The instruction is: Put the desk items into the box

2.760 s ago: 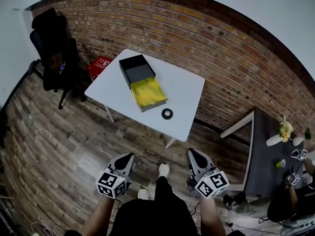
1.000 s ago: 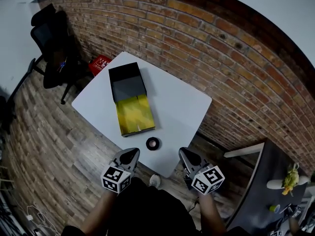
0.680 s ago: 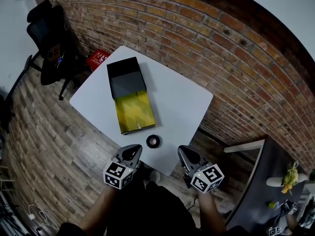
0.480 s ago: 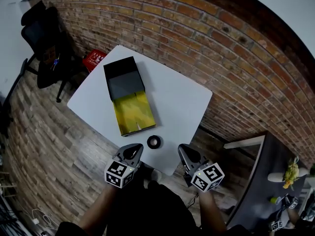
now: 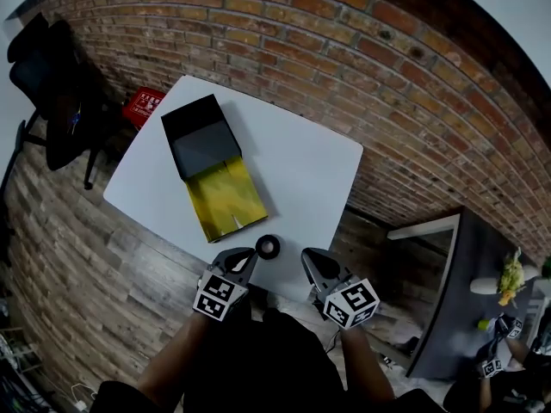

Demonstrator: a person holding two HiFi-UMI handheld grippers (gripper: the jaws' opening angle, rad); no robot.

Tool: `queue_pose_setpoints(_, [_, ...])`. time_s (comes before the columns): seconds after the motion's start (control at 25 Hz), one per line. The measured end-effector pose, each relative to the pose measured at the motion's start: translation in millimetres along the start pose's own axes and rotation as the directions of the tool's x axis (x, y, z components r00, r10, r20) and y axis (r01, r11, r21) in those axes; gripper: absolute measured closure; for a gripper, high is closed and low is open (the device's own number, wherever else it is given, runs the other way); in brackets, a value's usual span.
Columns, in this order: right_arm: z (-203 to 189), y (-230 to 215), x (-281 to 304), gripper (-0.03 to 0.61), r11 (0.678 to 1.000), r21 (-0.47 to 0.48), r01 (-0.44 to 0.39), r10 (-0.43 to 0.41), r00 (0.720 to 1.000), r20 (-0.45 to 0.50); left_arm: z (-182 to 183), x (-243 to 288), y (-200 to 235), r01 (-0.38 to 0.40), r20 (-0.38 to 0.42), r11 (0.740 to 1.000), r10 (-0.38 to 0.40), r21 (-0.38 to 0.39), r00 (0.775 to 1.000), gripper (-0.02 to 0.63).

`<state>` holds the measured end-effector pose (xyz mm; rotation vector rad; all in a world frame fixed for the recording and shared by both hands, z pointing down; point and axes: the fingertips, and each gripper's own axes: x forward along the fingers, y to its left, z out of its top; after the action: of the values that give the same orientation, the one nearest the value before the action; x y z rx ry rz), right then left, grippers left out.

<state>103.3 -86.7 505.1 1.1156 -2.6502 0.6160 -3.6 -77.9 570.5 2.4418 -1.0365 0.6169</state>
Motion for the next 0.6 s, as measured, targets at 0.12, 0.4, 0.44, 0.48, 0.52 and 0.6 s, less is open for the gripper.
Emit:
queue_pose_setpoints(0.12, [-12.0,-3.0,6.6,0.557,0.999,-0.019,0.029,-0.029,0.999,-0.036,-8.0,13.1,1.1,0.018,-0.024,1.000,-0.018,0.003,1.000,0.600])
queue_pose_setpoints(0.4, [-29.8,-6.0,17.5,0.557,0.998,-0.014,0.056,-0.057,0.995,-0.085,-31.3,38.4,3.6,0.042,-0.096,0.999,-0.041,0.015,0.995,0.533])
queue_pose_setpoints(0.44, [-31.3,-6.2,17.7,0.557,0.998,-0.011,0.059,-0.060,0.994,-0.089,-34.9,41.2,2.8,0.047,-0.105,0.999,-0.045,0.016,0.993,0.513])
queue_pose_setpoints(0.48, [-32.7,-7.1,17.7,0.557,0.998,-0.009,0.063,-0.064,0.994,-0.093,-37.8,44.2,2.0,0.052,-0.115,0.998,-0.050,0.018,0.992,0.496])
queue_pose_setpoints(0.52, [-33.9,-8.4,17.8,0.557,0.998,-0.007,0.068,-0.068,0.993,-0.097,-40.1,47.5,1.4,0.057,-0.124,0.998,-0.054,0.022,0.991,0.481])
queue_pose_setpoints(0.6, [-37.0,-10.7,18.3,0.557,0.997,-0.004,0.076,-0.076,0.991,-0.110,-44.2,54.1,0.6,0.066,-0.143,0.997,-0.062,0.028,0.988,0.442])
